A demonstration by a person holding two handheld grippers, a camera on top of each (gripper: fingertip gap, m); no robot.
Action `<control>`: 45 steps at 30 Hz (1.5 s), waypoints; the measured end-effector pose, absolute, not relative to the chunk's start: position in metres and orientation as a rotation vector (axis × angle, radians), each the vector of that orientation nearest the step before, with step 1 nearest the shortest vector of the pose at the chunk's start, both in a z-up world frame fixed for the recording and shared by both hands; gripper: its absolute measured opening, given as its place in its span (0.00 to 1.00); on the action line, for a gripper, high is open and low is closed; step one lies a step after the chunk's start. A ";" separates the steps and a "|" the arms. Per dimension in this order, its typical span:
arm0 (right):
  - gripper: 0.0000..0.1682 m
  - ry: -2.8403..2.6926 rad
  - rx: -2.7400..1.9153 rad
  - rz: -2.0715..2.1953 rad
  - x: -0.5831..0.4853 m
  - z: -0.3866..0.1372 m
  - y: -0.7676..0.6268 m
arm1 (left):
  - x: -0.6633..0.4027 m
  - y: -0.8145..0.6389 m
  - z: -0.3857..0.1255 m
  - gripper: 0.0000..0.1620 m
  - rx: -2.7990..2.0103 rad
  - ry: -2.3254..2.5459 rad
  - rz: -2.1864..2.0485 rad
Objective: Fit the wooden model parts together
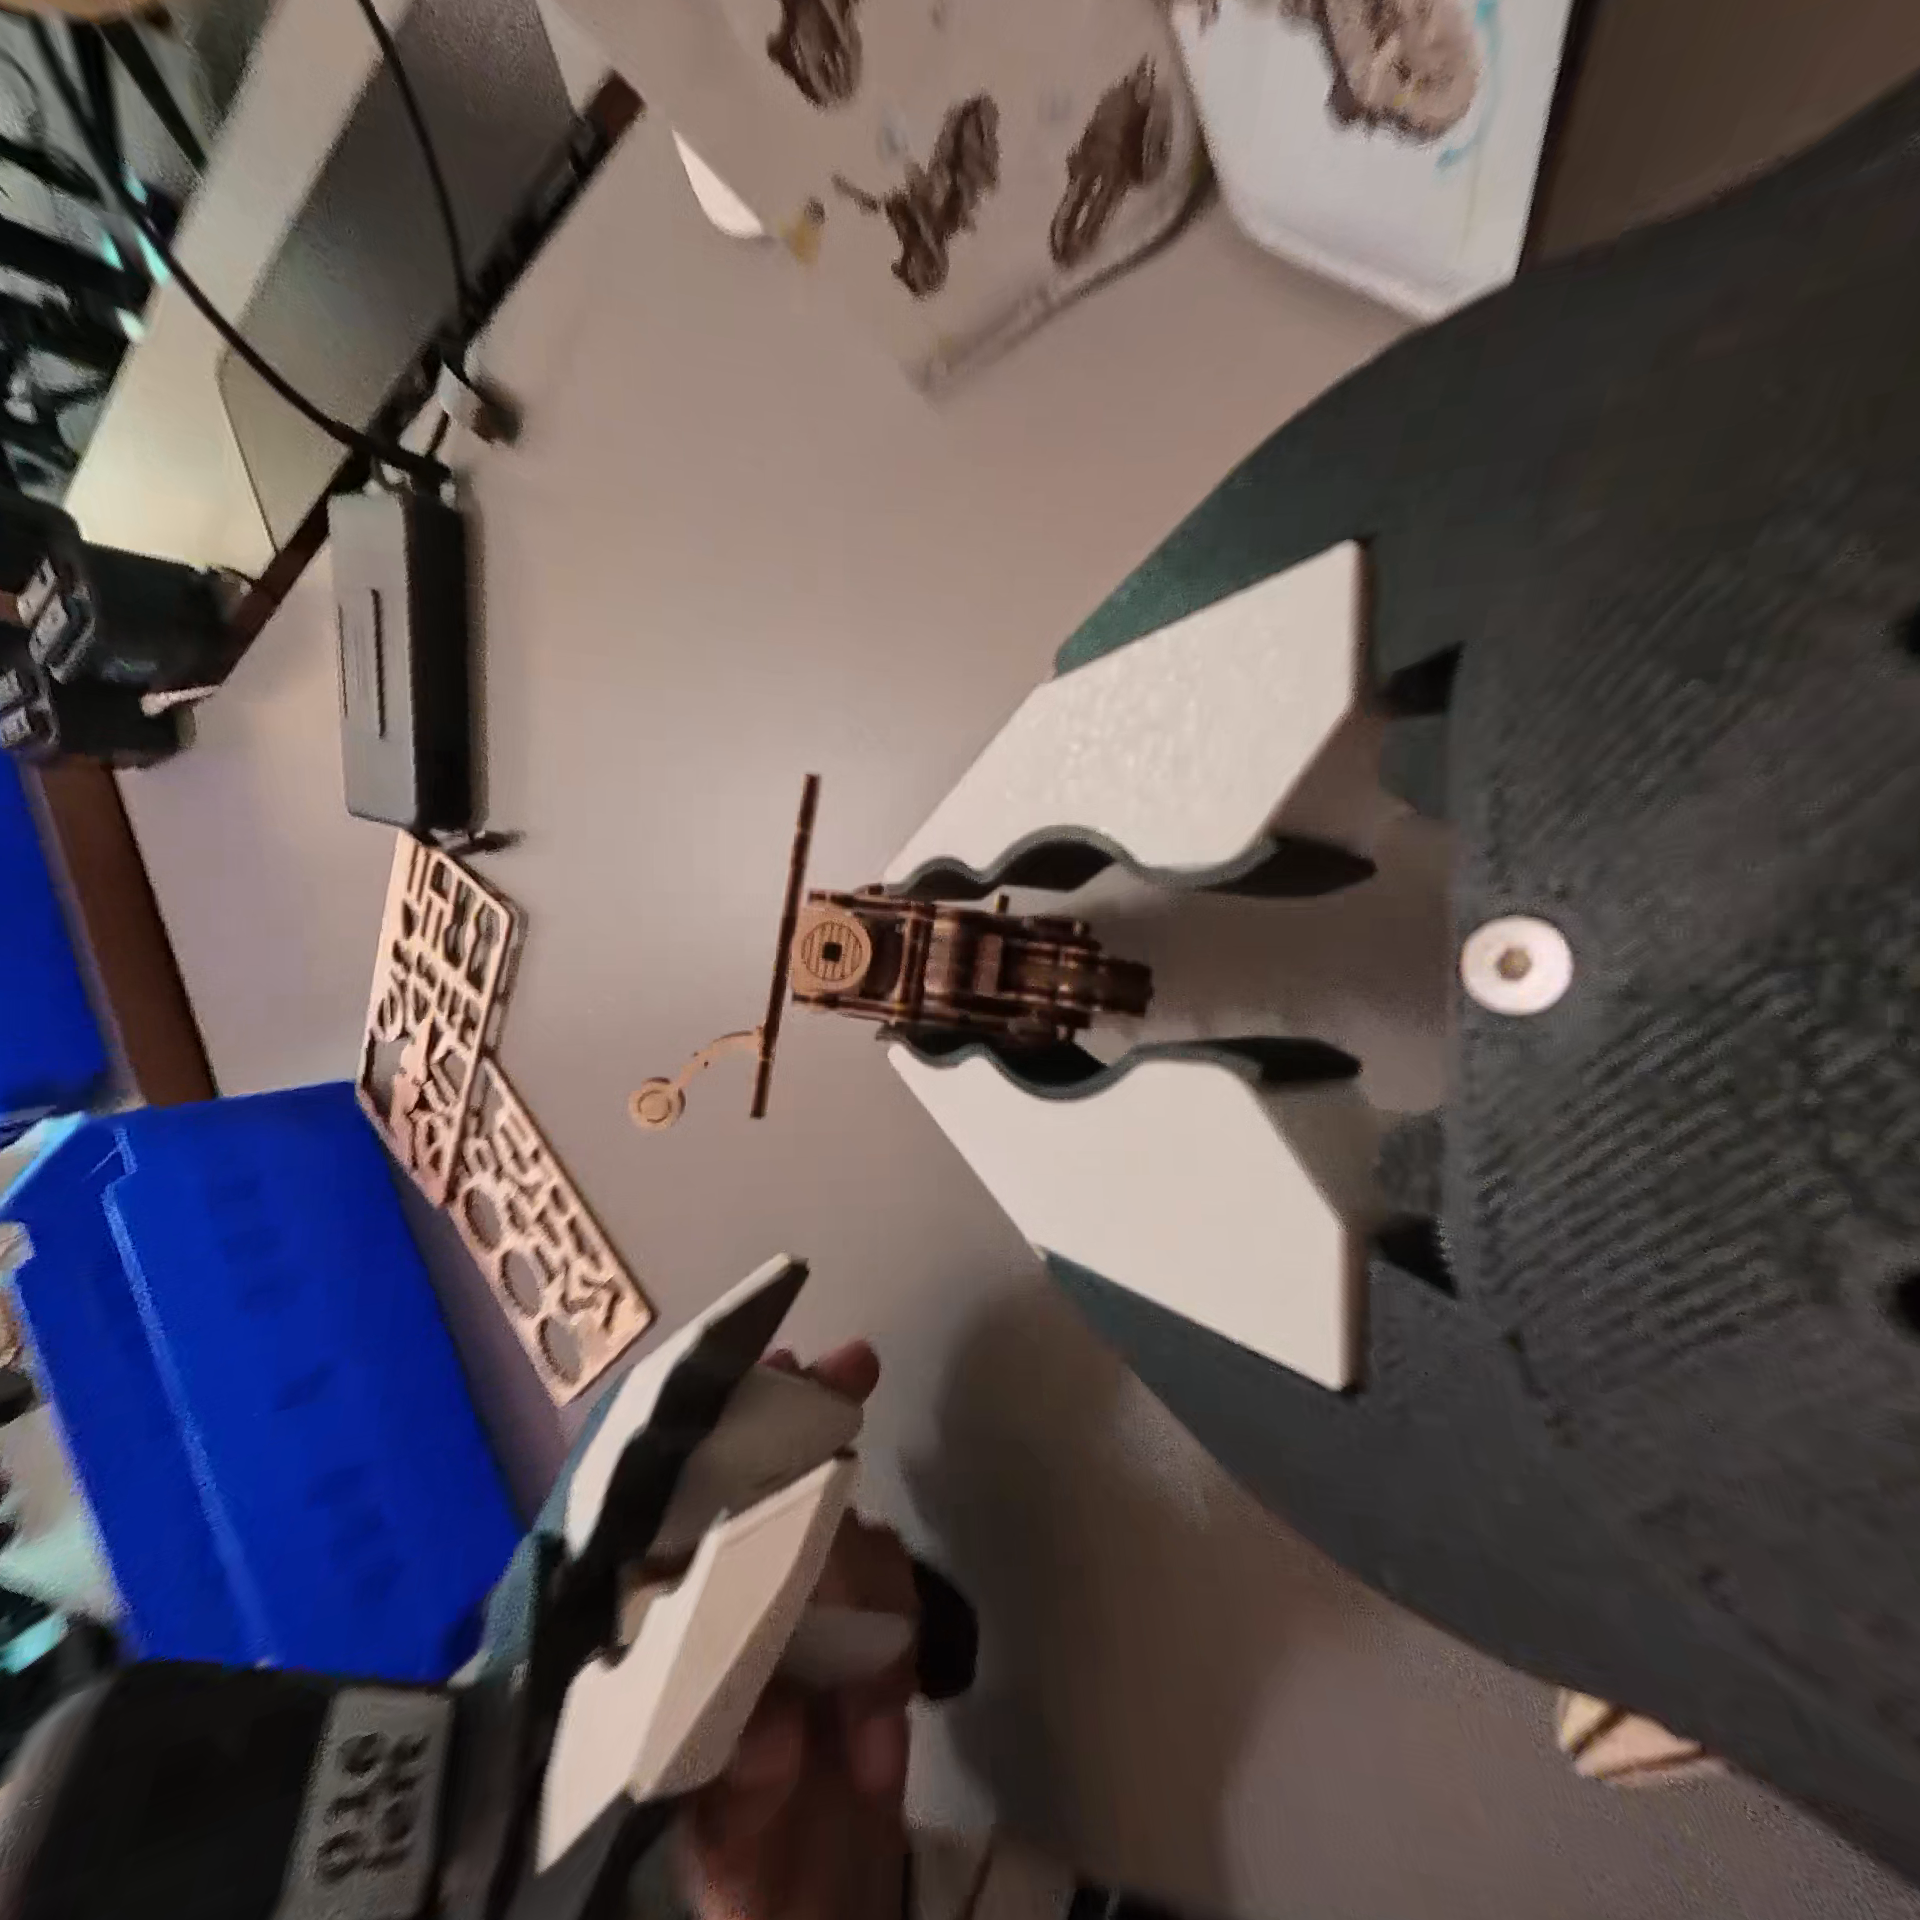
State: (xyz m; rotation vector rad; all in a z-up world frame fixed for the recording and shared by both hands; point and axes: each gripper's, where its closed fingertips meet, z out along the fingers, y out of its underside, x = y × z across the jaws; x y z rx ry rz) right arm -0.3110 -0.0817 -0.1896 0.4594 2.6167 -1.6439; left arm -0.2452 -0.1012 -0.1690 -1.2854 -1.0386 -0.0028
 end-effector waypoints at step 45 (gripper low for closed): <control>0.18 2.314 1.039 -1.255 -0.283 -0.229 -0.102 | -0.262 -0.108 -0.217 0.24 -1.238 -1.334 -0.168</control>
